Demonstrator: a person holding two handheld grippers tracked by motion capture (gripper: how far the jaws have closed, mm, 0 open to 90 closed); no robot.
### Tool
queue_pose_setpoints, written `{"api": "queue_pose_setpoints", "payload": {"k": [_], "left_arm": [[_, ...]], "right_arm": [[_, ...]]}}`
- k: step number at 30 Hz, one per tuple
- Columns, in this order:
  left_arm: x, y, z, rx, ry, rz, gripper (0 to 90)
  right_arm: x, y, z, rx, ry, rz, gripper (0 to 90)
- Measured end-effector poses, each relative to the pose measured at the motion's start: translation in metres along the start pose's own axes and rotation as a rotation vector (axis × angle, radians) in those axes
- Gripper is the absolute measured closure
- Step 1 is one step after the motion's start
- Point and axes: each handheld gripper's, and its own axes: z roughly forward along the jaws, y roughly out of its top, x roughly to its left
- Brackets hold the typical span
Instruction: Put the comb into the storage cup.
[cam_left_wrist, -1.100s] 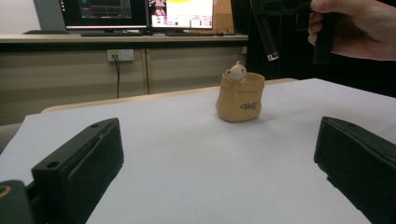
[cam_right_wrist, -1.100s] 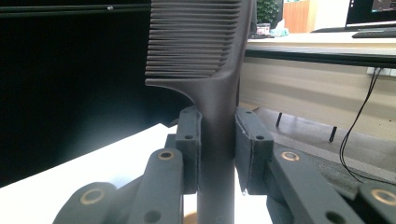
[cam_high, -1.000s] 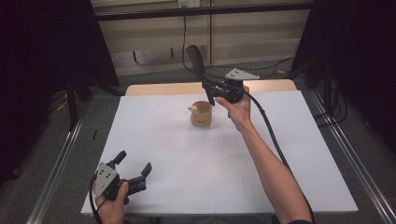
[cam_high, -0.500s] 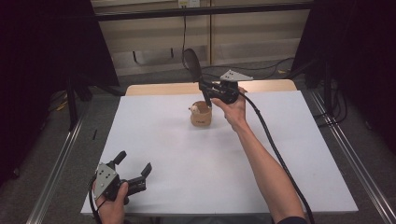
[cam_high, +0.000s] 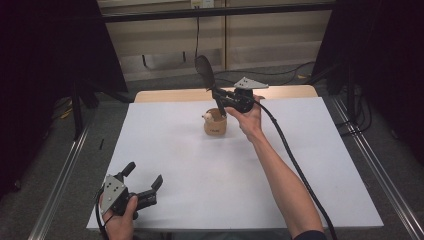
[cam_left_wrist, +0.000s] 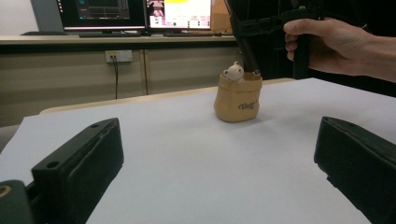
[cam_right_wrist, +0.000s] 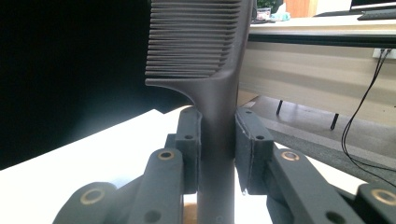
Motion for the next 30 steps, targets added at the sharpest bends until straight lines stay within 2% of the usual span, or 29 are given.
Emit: {"api": "queue_pose_setpoints", "payload": {"k": [12,30], "left_arm": [[0.0,0.0,0.0,0.001,-0.002,-0.001,1.5],[0.0,0.0,0.0,0.0,-0.004,-0.003,1.5]], "right_arm": [[-0.003,-0.006,0.006,0.017,0.004,0.001,73.0],[0.002,-0.017,0.012,0.039,0.031,0.009,72.9]]}}
